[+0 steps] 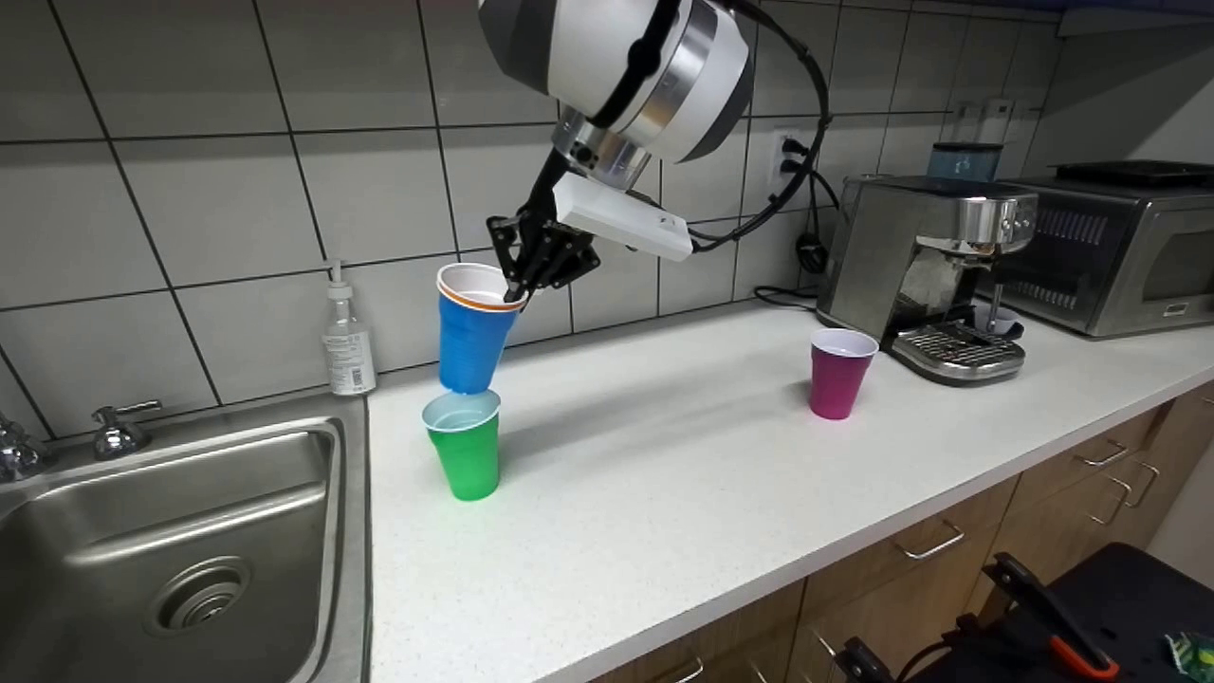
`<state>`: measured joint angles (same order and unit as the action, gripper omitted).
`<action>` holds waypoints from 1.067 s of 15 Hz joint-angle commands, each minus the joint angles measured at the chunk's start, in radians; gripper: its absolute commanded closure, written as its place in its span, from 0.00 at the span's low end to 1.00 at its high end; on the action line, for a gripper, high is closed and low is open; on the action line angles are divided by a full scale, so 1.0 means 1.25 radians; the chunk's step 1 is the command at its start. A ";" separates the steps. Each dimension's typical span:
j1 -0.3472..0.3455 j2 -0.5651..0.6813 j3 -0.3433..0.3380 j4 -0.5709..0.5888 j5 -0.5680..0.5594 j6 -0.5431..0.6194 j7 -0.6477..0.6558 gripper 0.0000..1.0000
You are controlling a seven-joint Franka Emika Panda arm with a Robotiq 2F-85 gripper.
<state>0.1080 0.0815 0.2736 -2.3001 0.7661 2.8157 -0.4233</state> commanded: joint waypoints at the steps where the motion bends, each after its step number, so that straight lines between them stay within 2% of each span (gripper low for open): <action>1: 0.001 -0.003 0.010 0.009 0.022 -0.011 -0.025 0.99; 16: 0.014 0.048 0.008 0.026 -0.003 0.008 -0.005 0.99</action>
<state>0.1237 0.1233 0.2805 -2.2924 0.7646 2.8187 -0.4233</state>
